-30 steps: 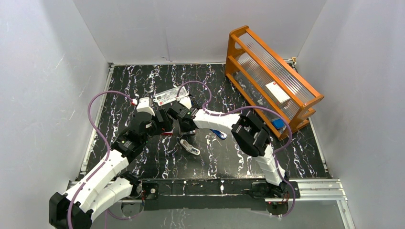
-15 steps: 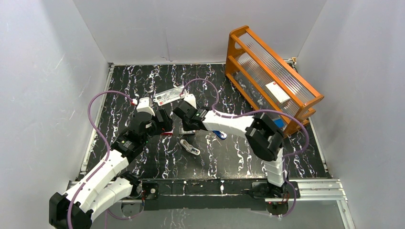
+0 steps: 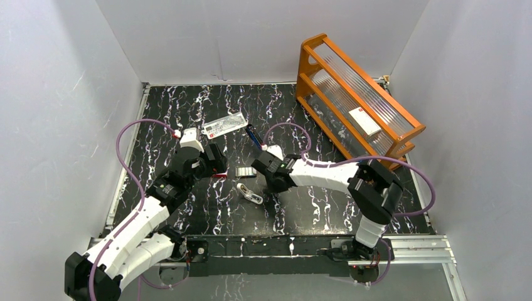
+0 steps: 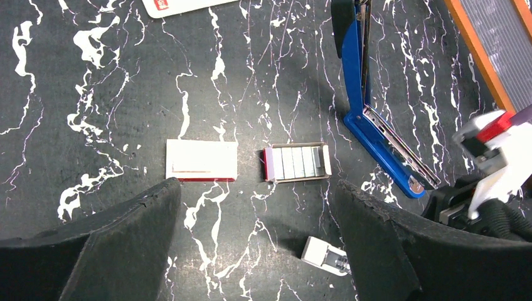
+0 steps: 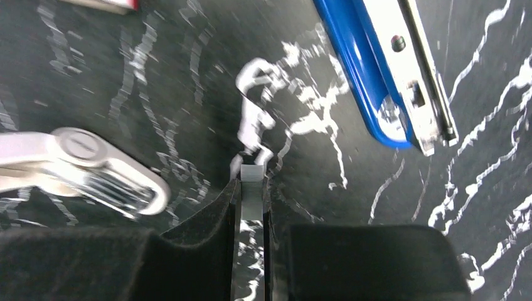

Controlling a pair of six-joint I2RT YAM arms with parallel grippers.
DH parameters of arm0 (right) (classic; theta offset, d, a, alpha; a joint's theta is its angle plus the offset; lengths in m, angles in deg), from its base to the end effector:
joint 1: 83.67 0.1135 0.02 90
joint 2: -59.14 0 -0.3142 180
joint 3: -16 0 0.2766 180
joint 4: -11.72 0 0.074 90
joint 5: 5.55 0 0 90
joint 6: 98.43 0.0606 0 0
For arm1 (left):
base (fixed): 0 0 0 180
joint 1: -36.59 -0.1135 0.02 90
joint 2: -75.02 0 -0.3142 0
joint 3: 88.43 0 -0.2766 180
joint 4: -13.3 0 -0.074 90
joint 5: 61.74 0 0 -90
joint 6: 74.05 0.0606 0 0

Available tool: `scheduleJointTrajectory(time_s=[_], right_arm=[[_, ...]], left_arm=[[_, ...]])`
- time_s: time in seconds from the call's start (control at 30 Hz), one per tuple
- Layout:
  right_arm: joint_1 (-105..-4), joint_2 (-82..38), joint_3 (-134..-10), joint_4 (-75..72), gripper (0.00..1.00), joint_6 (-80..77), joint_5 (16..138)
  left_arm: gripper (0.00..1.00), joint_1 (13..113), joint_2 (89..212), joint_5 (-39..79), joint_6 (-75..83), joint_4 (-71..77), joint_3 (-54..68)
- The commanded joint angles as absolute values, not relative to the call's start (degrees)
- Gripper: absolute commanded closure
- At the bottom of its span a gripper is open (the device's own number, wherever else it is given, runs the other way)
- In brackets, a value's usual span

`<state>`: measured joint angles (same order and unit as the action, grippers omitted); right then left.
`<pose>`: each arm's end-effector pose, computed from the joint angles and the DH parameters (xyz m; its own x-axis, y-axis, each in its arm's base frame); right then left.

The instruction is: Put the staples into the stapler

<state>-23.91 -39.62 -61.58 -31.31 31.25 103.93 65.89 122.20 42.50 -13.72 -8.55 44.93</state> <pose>0.2103 0.3205 0.2060 -0.8224 -0.2155 -0.5266 -0.2811 0.9586 0.0467 0.1867 -0.0877 0.2908 -0.4252 -0.3115 -0.8498 0.0754 0.9234 -0.3763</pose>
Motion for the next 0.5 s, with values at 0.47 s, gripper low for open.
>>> scheduleJointTrajectory(time_s=[0.47], right_arm=[[-23.6, -41.5, -58.4, -31.7, 0.66, 31.7, 102.3]], left_arm=[[0.12, 65.8, 121.6, 43.1, -13.5, -7.3, 45.3]])
